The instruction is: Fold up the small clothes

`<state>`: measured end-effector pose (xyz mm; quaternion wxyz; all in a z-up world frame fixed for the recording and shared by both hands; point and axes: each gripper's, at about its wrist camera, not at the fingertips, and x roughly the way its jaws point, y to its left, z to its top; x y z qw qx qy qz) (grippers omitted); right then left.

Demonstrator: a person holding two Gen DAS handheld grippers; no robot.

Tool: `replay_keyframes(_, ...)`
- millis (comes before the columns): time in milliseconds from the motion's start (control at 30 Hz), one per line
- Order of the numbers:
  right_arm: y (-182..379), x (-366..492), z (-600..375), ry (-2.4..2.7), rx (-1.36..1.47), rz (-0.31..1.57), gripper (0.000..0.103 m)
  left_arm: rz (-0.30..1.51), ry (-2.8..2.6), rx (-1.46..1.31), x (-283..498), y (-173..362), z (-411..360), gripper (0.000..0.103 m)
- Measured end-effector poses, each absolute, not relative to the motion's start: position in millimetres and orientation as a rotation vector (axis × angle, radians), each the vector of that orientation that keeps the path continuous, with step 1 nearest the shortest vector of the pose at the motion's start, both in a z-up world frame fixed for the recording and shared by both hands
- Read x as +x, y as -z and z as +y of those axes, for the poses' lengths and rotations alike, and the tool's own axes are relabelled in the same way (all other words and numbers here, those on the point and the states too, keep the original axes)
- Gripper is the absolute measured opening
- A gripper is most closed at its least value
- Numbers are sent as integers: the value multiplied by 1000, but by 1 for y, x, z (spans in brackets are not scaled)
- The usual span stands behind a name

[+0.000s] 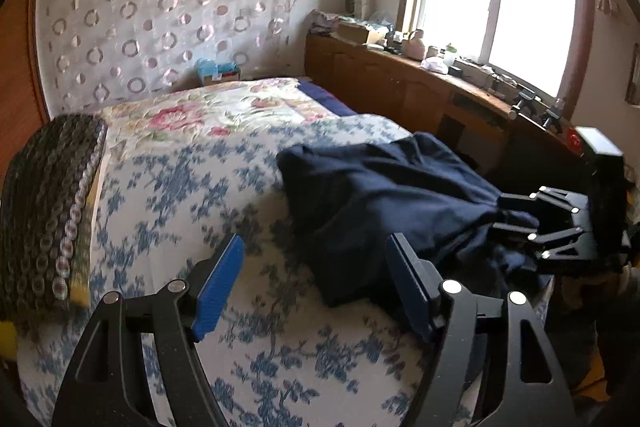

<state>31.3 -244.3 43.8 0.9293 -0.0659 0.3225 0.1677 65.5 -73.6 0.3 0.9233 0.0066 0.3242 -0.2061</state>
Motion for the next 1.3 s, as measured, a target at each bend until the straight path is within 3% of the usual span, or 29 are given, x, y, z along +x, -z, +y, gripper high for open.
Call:
replay_keyframes(400,-40,22,-230,-386,-193,677,60,695,418,6,56,19,-76,75)
replay_keyframes(500,-34,26,-228,-370,-245,702,26,694,417,13,55,19,-77,75)
replay_keyframes(533,-34,26,-230,-378,-252,707,7,693,417,14,55,19,-77,75)
replay_keyframes(1000,-53,-14,-286,-314,-262,735,6,659,388,15,49,10,-72,75)
replay_keyframes(1133,-67,-16,-288,-288,-236,695,19,651,379,16,49,8,-71,75)
replay_keyframes(1200,-74,-18,-284,-293,-228,668,28,647,378,18,49,7,-71,75)
replay_keyframes(1267,-77,-17,-278,-294,-235,648,46,643,376,19,48,6,-70,75)
replay_keyframes(1300,-78,-16,-276,-300,-238,643,47,642,375,18,48,6,-70,75)
